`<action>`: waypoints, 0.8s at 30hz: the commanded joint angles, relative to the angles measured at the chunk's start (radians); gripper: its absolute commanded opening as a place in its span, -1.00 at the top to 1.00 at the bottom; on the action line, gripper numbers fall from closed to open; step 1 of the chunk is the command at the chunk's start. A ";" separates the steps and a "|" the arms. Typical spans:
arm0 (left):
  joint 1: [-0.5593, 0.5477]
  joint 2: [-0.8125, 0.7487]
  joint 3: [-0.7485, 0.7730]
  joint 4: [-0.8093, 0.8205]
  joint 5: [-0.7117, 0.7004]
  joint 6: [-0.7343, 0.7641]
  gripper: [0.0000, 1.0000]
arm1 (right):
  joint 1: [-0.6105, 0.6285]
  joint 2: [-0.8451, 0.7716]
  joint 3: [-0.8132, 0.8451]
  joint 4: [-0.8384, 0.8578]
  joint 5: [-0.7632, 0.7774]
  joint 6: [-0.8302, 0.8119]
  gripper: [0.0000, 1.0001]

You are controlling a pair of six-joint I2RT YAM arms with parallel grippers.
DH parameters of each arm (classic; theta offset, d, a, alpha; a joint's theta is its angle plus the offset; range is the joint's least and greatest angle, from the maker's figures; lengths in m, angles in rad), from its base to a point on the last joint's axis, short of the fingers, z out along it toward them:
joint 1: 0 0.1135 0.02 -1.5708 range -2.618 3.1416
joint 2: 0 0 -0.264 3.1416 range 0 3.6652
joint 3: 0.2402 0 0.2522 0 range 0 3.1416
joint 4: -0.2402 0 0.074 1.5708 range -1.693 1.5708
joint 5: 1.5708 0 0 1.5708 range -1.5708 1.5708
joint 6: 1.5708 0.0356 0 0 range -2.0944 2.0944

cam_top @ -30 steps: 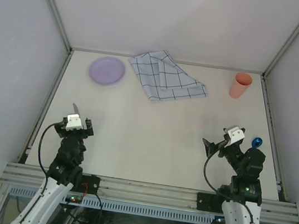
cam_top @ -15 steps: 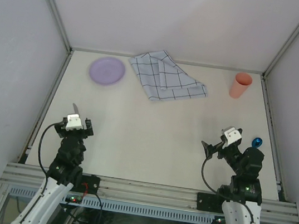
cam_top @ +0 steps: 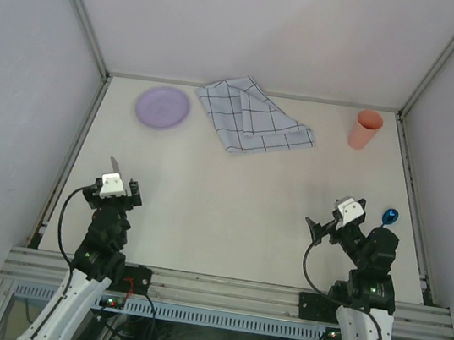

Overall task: Set the dinner table for one person
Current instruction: Flatten out the napkin at the center of the board.

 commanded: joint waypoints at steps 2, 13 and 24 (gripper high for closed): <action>0.007 -0.223 -0.109 -0.016 0.019 -0.012 -0.81 | 0.007 -0.011 0.009 0.006 -0.033 -0.053 -0.99; 0.007 -0.216 -0.109 -0.011 0.021 -0.013 -0.79 | 0.432 0.490 0.433 0.005 0.415 -0.142 -0.99; 0.009 -0.218 -0.109 -0.013 0.021 -0.013 -0.70 | 0.542 0.873 0.814 -0.012 0.560 -0.134 -0.99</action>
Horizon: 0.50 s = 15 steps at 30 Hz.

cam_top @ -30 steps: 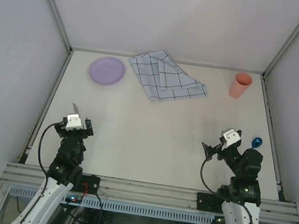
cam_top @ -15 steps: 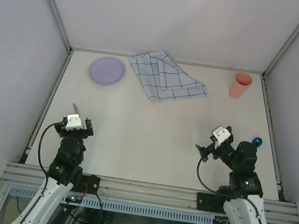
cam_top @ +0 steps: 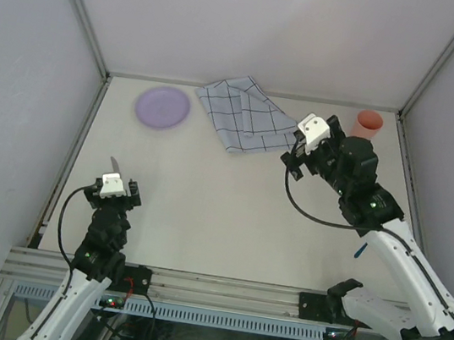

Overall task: Set the dinner table for one person
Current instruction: Flatten out the napkin at the center of the board.

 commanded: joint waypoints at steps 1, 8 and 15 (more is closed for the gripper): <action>0.008 -0.218 -0.109 -0.012 0.014 -0.013 -0.71 | 0.005 0.134 0.032 0.010 0.062 0.000 -0.99; 0.007 -0.221 -0.109 -0.016 0.014 -0.012 -0.92 | 0.017 0.438 0.084 0.115 0.038 0.032 -0.99; 0.007 -0.203 -0.060 -0.034 0.021 -0.008 -0.99 | -0.002 0.774 0.359 0.137 0.029 0.067 -0.99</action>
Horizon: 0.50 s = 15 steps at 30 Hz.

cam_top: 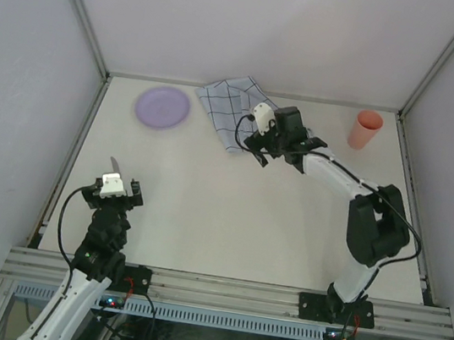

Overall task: Set the dinner table for one person
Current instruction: Flatten out the napkin at the center of the board.

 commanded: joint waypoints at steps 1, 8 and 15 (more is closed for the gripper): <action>0.006 -0.183 -0.036 -0.044 0.023 -0.010 -0.99 | -0.006 0.110 0.184 0.076 -0.008 0.043 -0.99; 0.008 -0.011 0.153 -0.093 0.006 -0.010 -0.99 | -0.003 0.424 0.567 0.000 0.023 0.084 -0.99; 0.006 0.084 0.297 -0.168 -0.078 -0.029 -0.99 | 0.014 0.761 1.008 -0.050 0.142 0.167 -0.99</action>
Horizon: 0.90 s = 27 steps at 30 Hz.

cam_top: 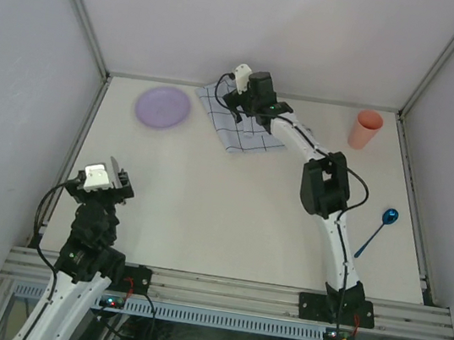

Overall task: Set the dinner table for one person
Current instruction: Flatten out the napkin at the center of the board.

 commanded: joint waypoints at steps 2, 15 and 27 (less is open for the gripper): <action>0.006 0.070 0.122 -0.074 -0.090 -0.033 -0.99 | 0.028 0.140 0.169 0.029 0.168 0.075 -0.99; 0.006 -0.016 0.185 -0.230 -0.072 -0.048 -0.88 | 0.075 0.273 0.244 0.111 0.362 0.014 -0.89; 0.006 -0.202 0.160 -0.275 0.019 -0.028 -0.87 | 0.007 0.298 0.205 0.163 0.404 -0.145 -0.81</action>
